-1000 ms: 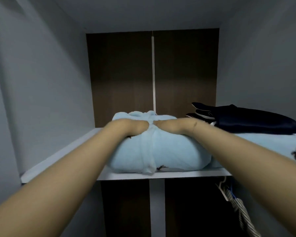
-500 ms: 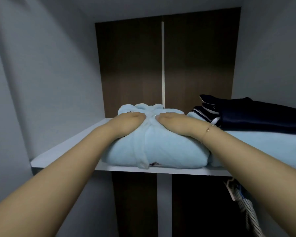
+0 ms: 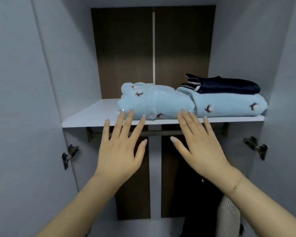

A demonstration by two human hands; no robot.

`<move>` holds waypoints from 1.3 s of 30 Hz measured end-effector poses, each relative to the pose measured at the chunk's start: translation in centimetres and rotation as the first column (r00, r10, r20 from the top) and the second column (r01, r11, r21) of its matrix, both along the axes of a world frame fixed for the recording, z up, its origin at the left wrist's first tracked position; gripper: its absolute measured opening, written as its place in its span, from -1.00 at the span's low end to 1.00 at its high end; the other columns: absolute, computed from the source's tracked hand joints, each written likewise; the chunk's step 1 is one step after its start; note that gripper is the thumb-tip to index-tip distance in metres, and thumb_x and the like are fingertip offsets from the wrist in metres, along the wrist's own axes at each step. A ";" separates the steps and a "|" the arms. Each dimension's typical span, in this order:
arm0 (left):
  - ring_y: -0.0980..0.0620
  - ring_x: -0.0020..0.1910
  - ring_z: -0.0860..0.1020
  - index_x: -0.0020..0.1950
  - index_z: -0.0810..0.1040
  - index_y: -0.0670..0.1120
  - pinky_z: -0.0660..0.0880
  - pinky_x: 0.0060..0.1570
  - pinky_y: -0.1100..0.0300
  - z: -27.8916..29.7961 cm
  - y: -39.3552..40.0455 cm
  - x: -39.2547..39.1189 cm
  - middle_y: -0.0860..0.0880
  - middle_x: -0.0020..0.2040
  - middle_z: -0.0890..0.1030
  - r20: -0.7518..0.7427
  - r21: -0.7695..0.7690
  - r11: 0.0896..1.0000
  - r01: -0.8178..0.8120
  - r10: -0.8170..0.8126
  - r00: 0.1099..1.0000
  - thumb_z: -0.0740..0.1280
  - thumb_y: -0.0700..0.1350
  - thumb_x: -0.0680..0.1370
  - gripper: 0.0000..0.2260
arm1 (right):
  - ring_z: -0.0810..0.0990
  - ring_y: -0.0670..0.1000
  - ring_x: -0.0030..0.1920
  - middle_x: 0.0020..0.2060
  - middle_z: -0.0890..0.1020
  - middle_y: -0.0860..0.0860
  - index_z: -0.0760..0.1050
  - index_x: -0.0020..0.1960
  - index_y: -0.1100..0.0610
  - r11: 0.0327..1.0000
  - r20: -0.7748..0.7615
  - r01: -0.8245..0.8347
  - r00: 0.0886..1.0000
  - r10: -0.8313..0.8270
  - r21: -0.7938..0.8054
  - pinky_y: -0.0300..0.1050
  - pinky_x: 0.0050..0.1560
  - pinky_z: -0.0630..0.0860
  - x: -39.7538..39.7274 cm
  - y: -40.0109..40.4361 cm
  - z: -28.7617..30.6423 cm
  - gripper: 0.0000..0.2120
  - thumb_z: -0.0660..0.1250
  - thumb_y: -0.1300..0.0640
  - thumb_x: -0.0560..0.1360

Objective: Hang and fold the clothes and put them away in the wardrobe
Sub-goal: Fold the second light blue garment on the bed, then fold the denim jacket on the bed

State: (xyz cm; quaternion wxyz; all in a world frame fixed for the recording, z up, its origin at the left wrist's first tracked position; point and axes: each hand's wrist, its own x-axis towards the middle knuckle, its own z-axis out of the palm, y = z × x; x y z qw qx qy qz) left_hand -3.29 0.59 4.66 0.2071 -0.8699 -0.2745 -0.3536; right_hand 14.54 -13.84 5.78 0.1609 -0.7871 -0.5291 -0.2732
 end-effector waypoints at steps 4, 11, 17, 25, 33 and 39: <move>-0.09 0.58 -0.01 0.59 0.12 0.04 0.02 0.50 -0.20 -3.9 -4.0 -4.8 -0.10 0.60 0.07 -0.001 -0.050 0.991 0.128 -0.128 0.992 0.04 0.11 0.61 -0.46 | -0.27 -0.07 0.55 0.58 -0.17 -0.05 -0.20 0.59 0.02 0.993 -0.065 0.115 0.991 -0.114 0.004 0.01 0.55 -0.27 -6.3 -5.8 -3.7 -0.35 -0.19 -0.24 0.60; -0.07 0.59 -0.07 0.59 0.12 -0.01 -0.05 0.54 -0.10 -7.7 -12.8 -8.7 -0.10 0.60 0.03 0.013 -0.246 0.887 0.392 -0.401 0.916 0.03 0.09 0.63 -0.47 | -0.26 -0.18 0.54 0.57 -0.13 -0.15 -0.13 0.59 -0.04 0.966 -0.256 0.259 0.933 -0.252 -0.008 -0.02 0.55 -0.24 -14.8 -17.6 -9.3 -0.38 -0.07 -0.23 0.62; -0.07 0.59 -0.10 0.59 0.10 -0.02 -0.02 0.53 -0.15 -11.2 -23.0 -7.5 -0.11 0.61 0.00 -0.014 -0.336 0.727 0.598 -0.639 0.769 0.04 0.09 0.62 -0.46 | -0.23 -0.18 0.54 0.57 -0.13 -0.17 -0.13 0.59 -0.04 0.858 -0.346 0.512 0.797 -0.495 -0.046 -0.05 0.56 -0.20 -19.9 -30.4 -14.5 -0.36 0.02 -0.20 0.62; -0.06 0.58 -0.14 0.60 0.05 0.00 -0.10 0.53 -0.14 -15.9 -41.9 -4.3 -0.10 0.61 -0.08 -0.124 -0.441 0.394 0.807 -0.917 0.380 0.12 0.06 0.62 -0.44 | -0.26 -0.16 0.54 0.57 -0.16 -0.10 -0.14 0.60 0.03 0.541 -0.428 0.830 0.443 -0.788 -0.137 -0.18 0.51 -0.30 -26.7 -48.6 -20.6 -0.34 0.01 -0.20 0.63; -0.04 0.59 -0.12 0.60 0.07 0.02 -0.12 0.53 -0.12 -20.2 -67.3 -5.5 -0.09 0.61 -0.04 -0.189 -0.530 0.007 0.848 -0.976 -0.110 0.16 0.06 0.61 -0.42 | -0.18 -0.06 0.57 0.58 -0.11 -0.04 -0.11 0.59 0.05 0.127 -0.538 0.974 0.006 -0.843 -0.189 -0.09 0.55 -0.17 -37.6 -68.2 -25.1 -0.35 0.09 -0.13 0.63; -0.03 0.59 -0.12 0.59 0.07 0.03 -0.16 0.53 -0.08 -24.6 -84.4 -9.7 -0.07 0.61 -0.03 -0.214 -0.623 -0.167 0.764 -0.904 -0.371 0.16 0.04 0.62 -0.44 | -0.12 -0.03 0.57 0.57 -0.07 -0.02 -0.05 0.59 0.08 -0.100 -0.619 0.969 -0.223 -0.753 -0.228 -0.06 0.56 -0.06 -45.9 -81.1 -28.7 -0.36 0.14 -0.08 0.63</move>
